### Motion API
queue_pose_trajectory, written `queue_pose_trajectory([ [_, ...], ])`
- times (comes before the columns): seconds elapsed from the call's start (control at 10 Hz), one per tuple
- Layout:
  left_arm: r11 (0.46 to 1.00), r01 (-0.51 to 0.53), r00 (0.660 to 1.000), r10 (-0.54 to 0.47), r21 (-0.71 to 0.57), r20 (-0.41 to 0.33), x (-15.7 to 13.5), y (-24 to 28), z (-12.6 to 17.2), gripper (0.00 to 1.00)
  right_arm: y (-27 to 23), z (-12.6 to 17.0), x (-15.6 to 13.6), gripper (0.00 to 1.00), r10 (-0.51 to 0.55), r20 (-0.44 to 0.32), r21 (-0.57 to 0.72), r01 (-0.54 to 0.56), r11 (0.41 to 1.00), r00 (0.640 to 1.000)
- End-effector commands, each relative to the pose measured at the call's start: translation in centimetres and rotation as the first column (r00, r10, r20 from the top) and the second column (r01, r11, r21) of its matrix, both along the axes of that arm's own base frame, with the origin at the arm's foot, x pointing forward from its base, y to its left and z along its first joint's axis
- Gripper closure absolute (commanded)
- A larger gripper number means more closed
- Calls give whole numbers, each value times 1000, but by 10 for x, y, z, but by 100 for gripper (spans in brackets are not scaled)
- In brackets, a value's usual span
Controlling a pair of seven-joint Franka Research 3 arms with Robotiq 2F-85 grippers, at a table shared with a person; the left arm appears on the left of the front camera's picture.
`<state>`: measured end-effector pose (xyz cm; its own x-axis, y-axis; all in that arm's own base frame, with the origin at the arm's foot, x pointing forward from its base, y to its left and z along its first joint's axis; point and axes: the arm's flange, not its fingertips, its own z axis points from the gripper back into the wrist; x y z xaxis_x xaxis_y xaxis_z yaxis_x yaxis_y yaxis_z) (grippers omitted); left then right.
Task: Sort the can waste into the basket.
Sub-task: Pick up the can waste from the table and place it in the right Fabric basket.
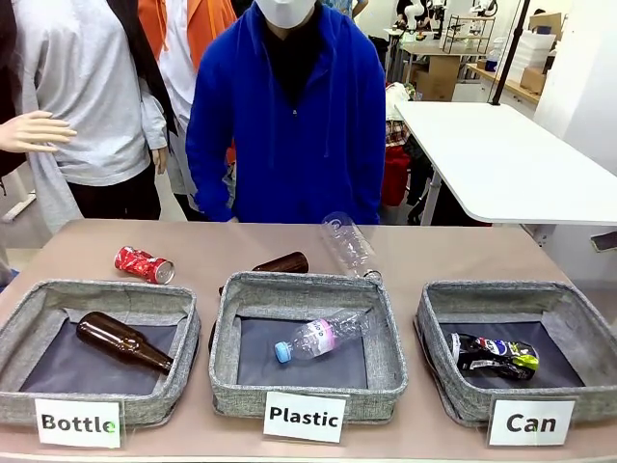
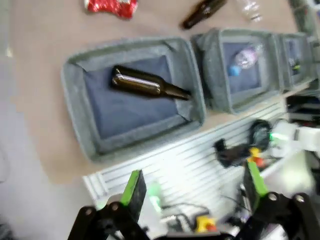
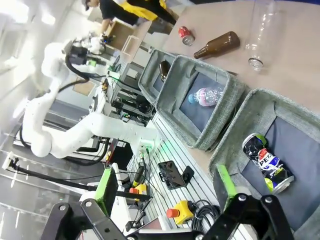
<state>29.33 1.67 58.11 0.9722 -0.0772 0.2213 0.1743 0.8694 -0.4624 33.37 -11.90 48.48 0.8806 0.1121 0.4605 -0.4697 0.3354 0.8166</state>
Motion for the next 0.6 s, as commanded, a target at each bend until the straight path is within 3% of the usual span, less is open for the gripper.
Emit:
queue_pose_trajectory([
  [0.0,955,45,999,-37,295,-33,69,-23,-20,0,-3,1,-1,0,19,20,-7,-19,1000,1000],
  [0.2,904,-22,994,-26,426,107,108,-57,-44,0,-3,1,-1,0,19,20,-7,-19,1000,1000],
  [0.3,912,-81,977,-7,402,212,126,-62,-58,0,-3,1,-1,0,19,20,-7,-19,1000,1000],
  [0.4,934,-141,974,72,328,215,137,-56,-67,0,-3,1,-1,0,19,20,-7,-19,1000,1000],
  [0.5,912,20,988,-82,410,133,117,-75,-49,0,-3,1,-1,0,19,20,-7,-19,1000,1000],
])
